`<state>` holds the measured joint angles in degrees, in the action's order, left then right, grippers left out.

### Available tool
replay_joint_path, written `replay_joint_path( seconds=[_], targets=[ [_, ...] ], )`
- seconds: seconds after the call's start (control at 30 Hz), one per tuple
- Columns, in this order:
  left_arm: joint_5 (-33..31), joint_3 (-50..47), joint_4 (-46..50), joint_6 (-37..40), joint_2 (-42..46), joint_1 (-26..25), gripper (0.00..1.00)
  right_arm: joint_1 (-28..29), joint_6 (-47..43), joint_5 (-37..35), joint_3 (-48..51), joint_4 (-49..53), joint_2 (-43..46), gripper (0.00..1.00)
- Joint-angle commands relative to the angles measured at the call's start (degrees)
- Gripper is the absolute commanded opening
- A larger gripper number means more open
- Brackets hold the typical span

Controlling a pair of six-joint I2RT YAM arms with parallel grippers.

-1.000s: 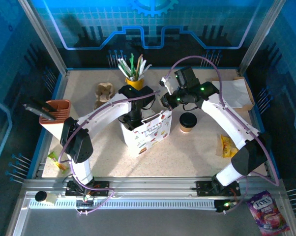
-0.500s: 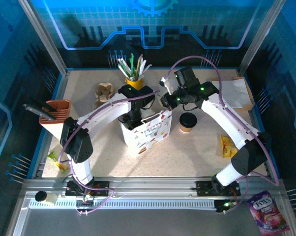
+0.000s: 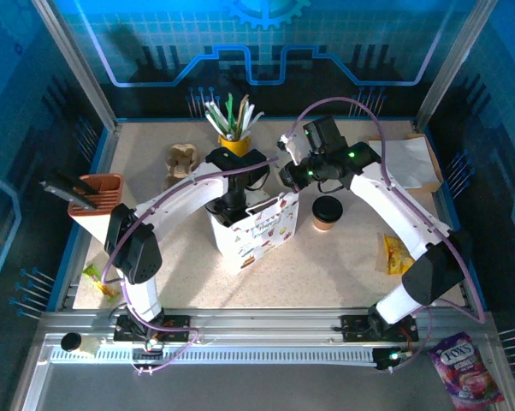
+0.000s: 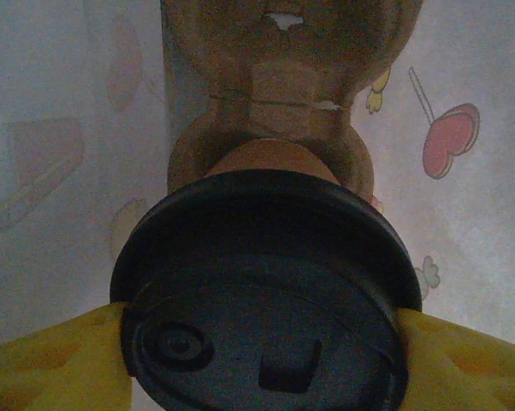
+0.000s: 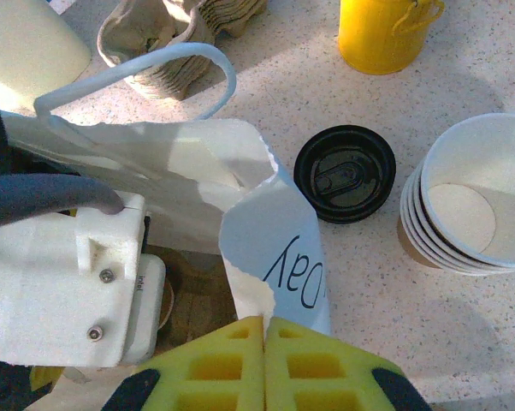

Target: Pack the takeout coffee

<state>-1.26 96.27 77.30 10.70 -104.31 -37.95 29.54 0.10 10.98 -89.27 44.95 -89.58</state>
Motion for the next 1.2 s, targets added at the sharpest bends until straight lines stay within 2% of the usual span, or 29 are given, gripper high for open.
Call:
replay_joint_path(
  seconds=[0.0, 1.17],
  targets=[
    [-0.39, -0.12, 1.65, 0.91, 0.97, 0.61, 0.52, -0.67, -0.81, -0.17, -0.8, 0.92, -1.33, 0.08],
    [-1.04, 0.13, 3.12, 0.48, 0.84, 0.59, 0.52, -0.77, -0.8, 0.01, -0.82, 0.93, -1.55, 0.08]
  ],
)
